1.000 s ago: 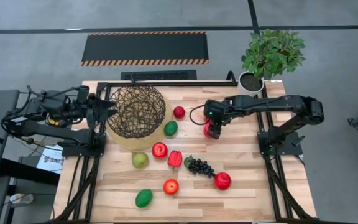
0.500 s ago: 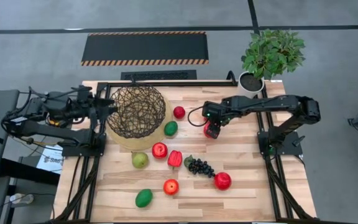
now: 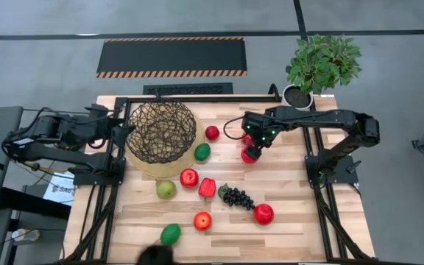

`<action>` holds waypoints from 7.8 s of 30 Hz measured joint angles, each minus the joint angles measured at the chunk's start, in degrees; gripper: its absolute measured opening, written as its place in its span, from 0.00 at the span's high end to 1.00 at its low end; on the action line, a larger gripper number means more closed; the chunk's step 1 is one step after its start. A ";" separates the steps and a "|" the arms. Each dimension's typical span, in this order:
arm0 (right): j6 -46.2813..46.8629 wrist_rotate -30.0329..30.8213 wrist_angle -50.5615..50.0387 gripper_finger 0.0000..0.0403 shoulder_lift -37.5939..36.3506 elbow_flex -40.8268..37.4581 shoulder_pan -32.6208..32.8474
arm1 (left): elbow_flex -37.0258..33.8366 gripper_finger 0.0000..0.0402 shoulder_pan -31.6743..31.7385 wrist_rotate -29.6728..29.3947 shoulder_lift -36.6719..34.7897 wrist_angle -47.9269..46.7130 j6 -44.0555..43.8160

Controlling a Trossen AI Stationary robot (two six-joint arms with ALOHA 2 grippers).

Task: Build produce basket
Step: Put the red apple into the black wire basket

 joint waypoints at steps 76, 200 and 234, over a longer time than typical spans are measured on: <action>15.53 32.96 -4.12 0.06 -8.07 -9.56 20.82 | -9.04 0.18 -0.04 19.25 -0.06 5.17 9.94; -17.37 -3.04 86.54 0.39 -0.22 -4.87 5.86 | -8.99 0.18 -0.04 7.00 -1.46 8.03 18.44; -14.31 2.63 50.36 0.39 40.99 44.84 -2.60 | -8.99 0.18 -0.04 3.34 -5.57 7.79 19.71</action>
